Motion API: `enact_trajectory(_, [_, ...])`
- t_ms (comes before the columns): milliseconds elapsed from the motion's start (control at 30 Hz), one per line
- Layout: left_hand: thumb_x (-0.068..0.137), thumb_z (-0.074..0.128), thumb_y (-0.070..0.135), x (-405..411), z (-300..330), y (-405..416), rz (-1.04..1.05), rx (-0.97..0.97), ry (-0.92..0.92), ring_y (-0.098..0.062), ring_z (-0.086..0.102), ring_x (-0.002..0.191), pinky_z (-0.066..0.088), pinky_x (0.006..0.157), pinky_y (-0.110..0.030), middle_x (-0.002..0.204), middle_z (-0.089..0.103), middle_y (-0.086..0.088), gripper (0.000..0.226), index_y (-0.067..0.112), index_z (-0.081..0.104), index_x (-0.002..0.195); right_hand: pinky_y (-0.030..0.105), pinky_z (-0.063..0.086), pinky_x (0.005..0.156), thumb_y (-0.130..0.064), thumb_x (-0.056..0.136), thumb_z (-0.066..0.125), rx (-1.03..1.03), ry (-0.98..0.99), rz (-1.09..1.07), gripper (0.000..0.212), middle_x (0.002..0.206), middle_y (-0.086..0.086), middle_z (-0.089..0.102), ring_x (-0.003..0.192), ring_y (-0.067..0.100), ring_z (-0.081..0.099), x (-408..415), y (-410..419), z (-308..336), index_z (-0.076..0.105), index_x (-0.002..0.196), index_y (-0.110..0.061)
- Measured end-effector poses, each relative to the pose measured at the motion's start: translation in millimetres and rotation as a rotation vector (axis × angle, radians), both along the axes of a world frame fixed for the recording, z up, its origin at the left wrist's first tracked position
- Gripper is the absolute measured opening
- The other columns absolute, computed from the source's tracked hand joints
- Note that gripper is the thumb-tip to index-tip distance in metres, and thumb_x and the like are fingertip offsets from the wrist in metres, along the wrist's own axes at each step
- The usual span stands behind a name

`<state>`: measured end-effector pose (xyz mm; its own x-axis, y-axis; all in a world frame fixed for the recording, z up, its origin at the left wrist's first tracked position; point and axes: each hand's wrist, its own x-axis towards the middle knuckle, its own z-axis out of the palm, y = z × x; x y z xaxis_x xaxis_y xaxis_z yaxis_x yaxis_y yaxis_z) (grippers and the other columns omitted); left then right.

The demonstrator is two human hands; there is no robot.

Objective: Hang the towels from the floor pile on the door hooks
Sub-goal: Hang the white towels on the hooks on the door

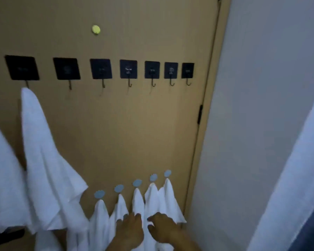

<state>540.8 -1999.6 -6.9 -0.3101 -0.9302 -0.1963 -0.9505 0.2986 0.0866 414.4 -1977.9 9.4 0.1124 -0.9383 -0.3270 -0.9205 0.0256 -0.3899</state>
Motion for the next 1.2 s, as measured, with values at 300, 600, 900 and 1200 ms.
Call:
enact_trajectory(300, [0.095, 0.038, 0.022, -258.7, 1.7, 169.3, -0.562, 0.023, 0.115, -0.029, 0.037, 0.13, 0.035, 0.103, -0.044, 0.144, 0.032, -0.01, 0.05, 0.013, 0.027, 0.143, 0.048, 0.025, 0.111, -0.04, 0.098, 0.038, -0.046, 0.123, -0.585, 0.054, 0.157, 0.009, 0.016, 0.14, 0.031, 0.024, -243.9, 237.6, -28.2, 0.026, 0.148, -0.021])
enact_trajectory(600, [0.092, 0.042, 0.02, -404.7, -36.6, 320.1, -0.98, 0.137, 0.141, -0.034, 0.042, 0.12, 0.039, 0.093, -0.045, 0.129, 0.039, -0.016, 0.042, 0.006, 0.038, 0.132, 0.049, 0.031, 0.11, -0.036, 0.095, 0.044, 0.019, 0.044, -1.012, 0.049, 0.149, 0.008, 0.031, 0.134, 0.033, 0.032, -351.2, 429.0, -75.0, 0.041, 0.139, -0.015])
enact_trajectory(900, [0.092, 0.043, 0.019, -514.1, -112.9, 380.4, -1.129, 0.303, 0.014, -0.035, 0.046, 0.117, 0.043, 0.094, -0.046, 0.128, 0.043, -0.017, 0.033, 0.007, 0.045, 0.122, 0.048, 0.032, 0.107, -0.037, 0.093, 0.041, 0.197, 0.014, -1.195, 0.049, 0.142, 0.011, 0.038, 0.131, 0.032, 0.035, -435.2, 518.6, -138.4, 0.04, 0.138, -0.018])
enact_trajectory(1200, [0.094, 0.041, 0.016, -604.7, -169.1, 417.0, -1.148, 0.505, -0.105, -0.032, 0.046, 0.119, 0.043, 0.093, -0.041, 0.131, 0.04, -0.014, 0.038, 0.009, 0.039, 0.131, 0.045, 0.03, 0.11, -0.038, 0.093, 0.047, 0.481, -0.15, -1.359, 0.049, 0.146, 0.011, 0.035, 0.135, 0.033, 0.033, -506.9, 575.2, -185.5, 0.042, 0.138, -0.019])
